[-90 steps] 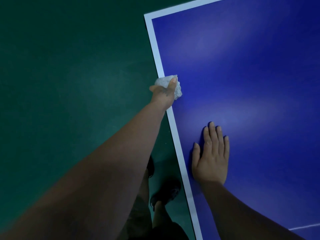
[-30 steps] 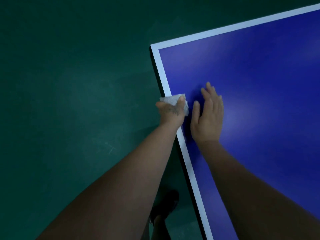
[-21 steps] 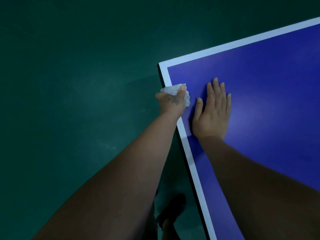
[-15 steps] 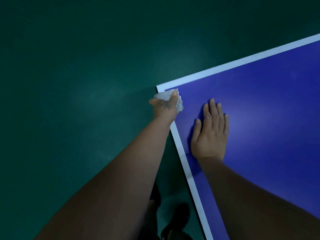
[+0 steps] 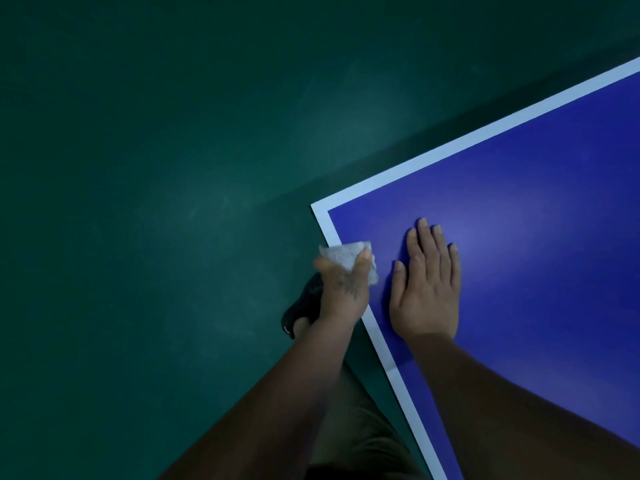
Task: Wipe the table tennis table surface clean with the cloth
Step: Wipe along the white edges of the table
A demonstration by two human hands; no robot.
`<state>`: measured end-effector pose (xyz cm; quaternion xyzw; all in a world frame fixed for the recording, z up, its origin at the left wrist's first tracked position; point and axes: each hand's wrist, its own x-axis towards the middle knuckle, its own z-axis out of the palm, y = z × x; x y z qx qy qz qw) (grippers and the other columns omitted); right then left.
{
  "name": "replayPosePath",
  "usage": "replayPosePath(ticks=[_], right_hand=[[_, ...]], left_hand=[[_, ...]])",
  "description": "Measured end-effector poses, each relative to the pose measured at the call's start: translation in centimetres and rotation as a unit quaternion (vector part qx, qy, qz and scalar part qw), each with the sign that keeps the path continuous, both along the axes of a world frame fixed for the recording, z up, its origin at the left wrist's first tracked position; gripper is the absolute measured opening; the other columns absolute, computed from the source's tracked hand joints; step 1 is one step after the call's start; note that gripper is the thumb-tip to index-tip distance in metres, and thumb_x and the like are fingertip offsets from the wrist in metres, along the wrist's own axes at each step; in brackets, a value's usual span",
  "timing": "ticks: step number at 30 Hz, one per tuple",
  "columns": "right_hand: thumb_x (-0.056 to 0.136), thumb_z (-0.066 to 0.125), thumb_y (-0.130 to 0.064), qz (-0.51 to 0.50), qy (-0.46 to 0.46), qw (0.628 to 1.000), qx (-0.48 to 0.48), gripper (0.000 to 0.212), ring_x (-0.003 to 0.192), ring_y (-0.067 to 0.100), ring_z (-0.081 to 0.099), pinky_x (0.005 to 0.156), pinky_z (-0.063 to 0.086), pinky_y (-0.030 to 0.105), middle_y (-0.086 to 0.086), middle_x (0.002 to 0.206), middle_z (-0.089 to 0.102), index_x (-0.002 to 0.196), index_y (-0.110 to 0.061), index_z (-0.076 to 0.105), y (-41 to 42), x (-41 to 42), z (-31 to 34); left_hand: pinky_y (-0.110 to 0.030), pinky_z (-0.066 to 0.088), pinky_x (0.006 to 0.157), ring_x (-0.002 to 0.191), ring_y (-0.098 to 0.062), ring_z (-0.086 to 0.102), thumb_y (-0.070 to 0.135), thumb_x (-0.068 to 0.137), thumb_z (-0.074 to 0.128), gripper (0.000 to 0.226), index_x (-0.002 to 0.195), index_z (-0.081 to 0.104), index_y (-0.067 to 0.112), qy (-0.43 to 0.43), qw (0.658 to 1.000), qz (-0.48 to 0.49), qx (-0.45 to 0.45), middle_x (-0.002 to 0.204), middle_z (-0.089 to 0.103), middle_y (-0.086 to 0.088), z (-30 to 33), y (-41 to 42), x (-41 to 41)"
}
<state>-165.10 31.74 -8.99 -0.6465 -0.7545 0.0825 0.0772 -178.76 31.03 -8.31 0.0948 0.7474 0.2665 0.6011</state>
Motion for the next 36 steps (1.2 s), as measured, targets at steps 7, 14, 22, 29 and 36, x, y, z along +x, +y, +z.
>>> replayPosePath(ticks=[7,14,22,29,36], right_hand=[[0.11,0.045,-0.024,-0.009,0.013,1.0,-0.014,0.054,0.164,0.026,0.021,0.132,0.019,0.054,0.009,0.173,0.031,0.16,-0.005,0.043,0.2,0.0,0.5],[0.11,0.047,-0.026,-0.015,0.024,0.999,-0.022,0.055,0.163,0.024,0.022,0.132,0.021,0.053,0.008,0.173,0.032,0.161,-0.006,0.043,0.4,-0.1,0.9],[0.108,0.052,-0.027,-0.018,0.051,0.998,-0.013,0.055,0.162,0.025,0.027,0.131,0.025,0.054,0.007,0.172,0.034,0.16,-0.008,0.046,0.7,-0.2,1.3],[0.109,0.054,-0.027,-0.03,0.066,0.997,0.002,0.053,0.16,0.025,0.032,0.13,0.027,0.053,0.007,0.17,0.039,0.158,-0.008,0.049,0.4,0.2,0.9],[0.109,0.054,-0.027,-0.041,0.071,0.997,0.011,0.052,0.16,0.025,0.032,0.131,0.025,0.049,0.007,0.17,0.039,0.158,-0.009,0.049,0.4,0.3,0.9]], left_hand=[[-0.03,0.048,0.084,0.102,-0.022,0.064,0.075,0.086,0.069,0.1,0.138,0.037,-0.005,0.002,0.999,-0.042,0.01,0.125,0.062,-0.023,0.5,5.8,-4.3],[-0.033,0.058,0.086,0.107,-0.022,0.068,0.066,0.093,0.065,0.08,0.147,0.03,0.019,0.101,0.976,-0.169,0.089,0.134,0.06,-0.01,1.9,9.6,-8.4],[-0.052,0.054,0.106,0.141,-0.032,0.051,0.073,0.103,0.03,0.074,0.163,0.013,0.032,0.218,0.878,-0.394,0.161,0.169,0.026,-0.007,3.1,6.8,-9.7],[-0.034,0.049,0.097,0.133,-0.027,0.057,0.058,0.104,0.046,0.071,0.159,0.028,0.017,0.241,0.805,-0.509,0.187,0.167,0.039,-0.006,3.5,9.6,-11.4],[-0.045,0.02,0.129,0.164,-0.032,0.004,0.071,0.1,0.034,0.095,0.169,0.004,0.013,0.272,0.705,-0.607,0.245,0.177,-0.004,-0.015,3.0,8.0,-10.6]])
